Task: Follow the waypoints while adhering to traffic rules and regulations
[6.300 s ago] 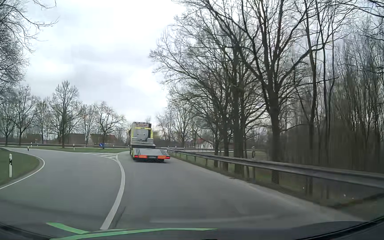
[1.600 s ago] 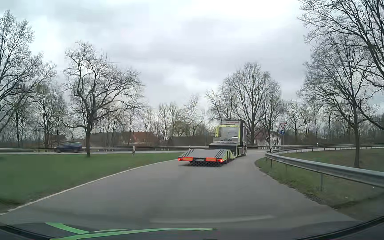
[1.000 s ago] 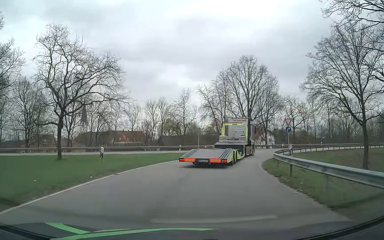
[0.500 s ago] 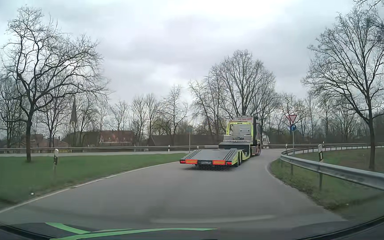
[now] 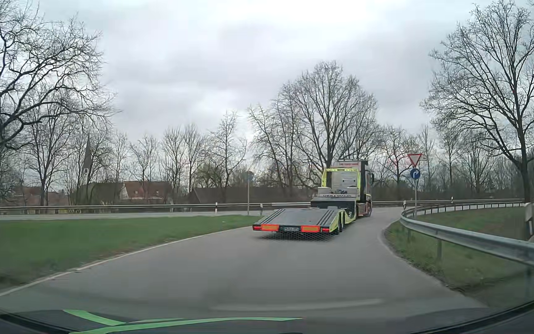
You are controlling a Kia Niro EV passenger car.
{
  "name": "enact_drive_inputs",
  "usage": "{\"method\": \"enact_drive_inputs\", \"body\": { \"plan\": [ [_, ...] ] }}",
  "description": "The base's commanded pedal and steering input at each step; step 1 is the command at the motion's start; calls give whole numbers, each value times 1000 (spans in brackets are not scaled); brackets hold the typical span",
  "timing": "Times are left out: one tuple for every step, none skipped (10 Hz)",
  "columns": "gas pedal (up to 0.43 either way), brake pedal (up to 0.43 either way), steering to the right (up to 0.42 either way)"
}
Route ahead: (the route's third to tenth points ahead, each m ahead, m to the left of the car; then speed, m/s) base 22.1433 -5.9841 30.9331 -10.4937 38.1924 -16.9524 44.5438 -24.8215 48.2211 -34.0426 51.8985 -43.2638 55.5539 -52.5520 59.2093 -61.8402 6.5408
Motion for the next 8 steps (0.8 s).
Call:
{"method": "enact_drive_inputs", "body": {
  "plan": [
    [0, 98, 53],
    [0, 98, 54],
    [0, 104, 55],
    [0, 104, 56],
    [0, 104, 58],
    [0, 98, 59],
    [0, 98, 61],
    [0, 98, 65]
  ]
}}
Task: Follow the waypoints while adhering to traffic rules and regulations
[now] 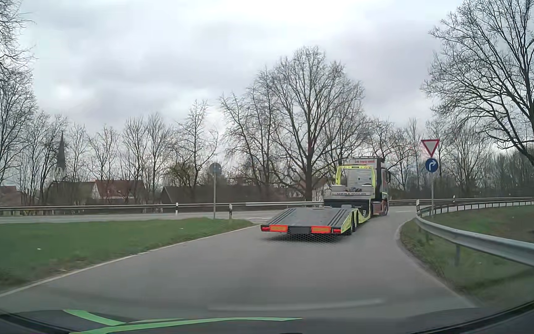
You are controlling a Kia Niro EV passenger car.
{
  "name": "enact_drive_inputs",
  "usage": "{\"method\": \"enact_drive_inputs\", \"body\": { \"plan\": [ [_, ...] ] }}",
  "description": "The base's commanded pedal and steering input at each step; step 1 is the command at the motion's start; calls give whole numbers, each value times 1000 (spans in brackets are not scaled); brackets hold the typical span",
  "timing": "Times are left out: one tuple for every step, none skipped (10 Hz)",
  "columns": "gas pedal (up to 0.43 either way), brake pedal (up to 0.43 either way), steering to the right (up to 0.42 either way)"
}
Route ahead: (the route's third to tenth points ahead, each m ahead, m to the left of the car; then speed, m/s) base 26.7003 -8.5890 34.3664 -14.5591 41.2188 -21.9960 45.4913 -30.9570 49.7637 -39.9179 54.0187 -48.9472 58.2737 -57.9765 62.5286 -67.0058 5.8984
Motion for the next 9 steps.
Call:
{"method": "enact_drive_inputs", "body": {
  "plan": [
    [0, 91, 67],
    [0, 91, 69],
    [0, 85, 71],
    [0, 73, 74],
    [0, 49, 74],
    [0, 0, 74],
    [0, 0, 74],
    [0, 0, 74],
    [0, 0, 75]
  ]
}}
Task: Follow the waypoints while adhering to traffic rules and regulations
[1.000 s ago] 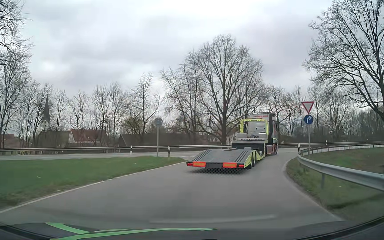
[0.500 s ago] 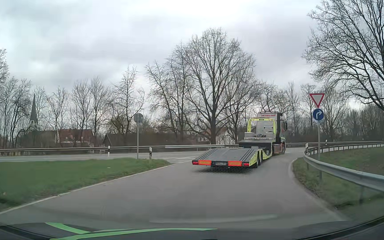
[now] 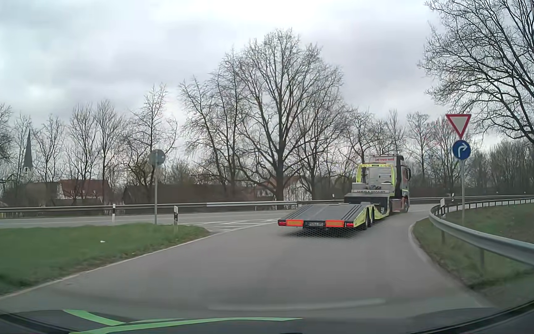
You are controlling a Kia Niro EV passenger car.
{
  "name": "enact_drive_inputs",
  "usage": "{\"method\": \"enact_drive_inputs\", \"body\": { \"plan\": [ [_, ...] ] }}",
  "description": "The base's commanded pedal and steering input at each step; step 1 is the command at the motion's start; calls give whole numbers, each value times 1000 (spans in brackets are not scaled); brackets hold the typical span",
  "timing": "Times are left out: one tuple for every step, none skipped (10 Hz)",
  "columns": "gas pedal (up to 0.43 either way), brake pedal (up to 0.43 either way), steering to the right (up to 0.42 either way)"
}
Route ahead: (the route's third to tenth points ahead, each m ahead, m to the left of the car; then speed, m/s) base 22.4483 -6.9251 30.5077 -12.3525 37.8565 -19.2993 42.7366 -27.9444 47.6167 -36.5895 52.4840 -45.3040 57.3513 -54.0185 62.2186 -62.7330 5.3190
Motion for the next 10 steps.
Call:
{"method": "enact_drive_inputs", "body": {
  "plan": [
    [0, 0, 76],
    [0, 0, 78],
    [0, 0, 79],
    [0, 0, 79],
    [0, 0, 80],
    [0, 0, 82],
    [8, 0, 83],
    [39, 0, 83],
    [47, 0, 84],
    [67, 0, 87]
  ]
}}
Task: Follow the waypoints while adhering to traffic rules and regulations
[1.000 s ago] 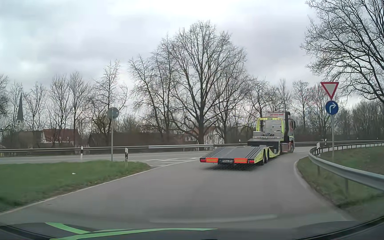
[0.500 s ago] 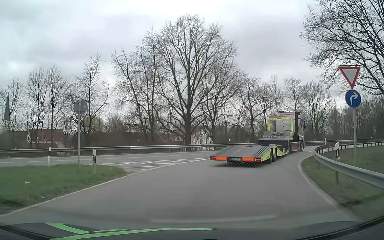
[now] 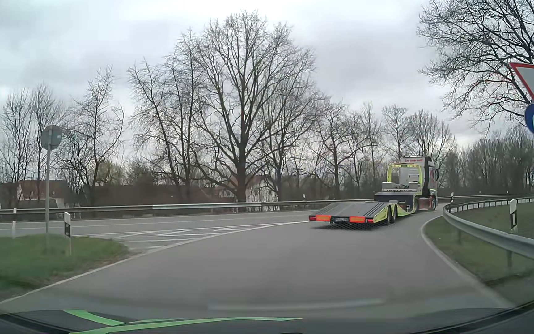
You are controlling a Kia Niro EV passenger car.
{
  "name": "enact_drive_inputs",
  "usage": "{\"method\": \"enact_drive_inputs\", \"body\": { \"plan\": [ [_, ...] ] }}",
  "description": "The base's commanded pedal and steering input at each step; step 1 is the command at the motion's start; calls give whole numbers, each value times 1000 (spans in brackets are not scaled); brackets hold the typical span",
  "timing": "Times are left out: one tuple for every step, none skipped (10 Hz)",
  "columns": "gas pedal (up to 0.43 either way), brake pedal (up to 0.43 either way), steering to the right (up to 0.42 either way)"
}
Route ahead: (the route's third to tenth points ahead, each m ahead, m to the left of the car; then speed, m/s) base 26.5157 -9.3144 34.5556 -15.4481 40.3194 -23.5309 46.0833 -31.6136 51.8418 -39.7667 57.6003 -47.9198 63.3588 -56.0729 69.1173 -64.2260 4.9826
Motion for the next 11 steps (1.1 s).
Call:
{"method": "enact_drive_inputs", "body": {
  "plan": [
    [67, 0, 88],
    [67, 0, 89],
    [67, 0, 89],
    [67, 0, 89],
    [67, 0, 89],
    [67, 0, 92],
    [67, 0, 93],
    [67, 0, 93],
    [67, 0, 93],
    [79, 0, 93],
    [87, 0, 94]
  ]
}}
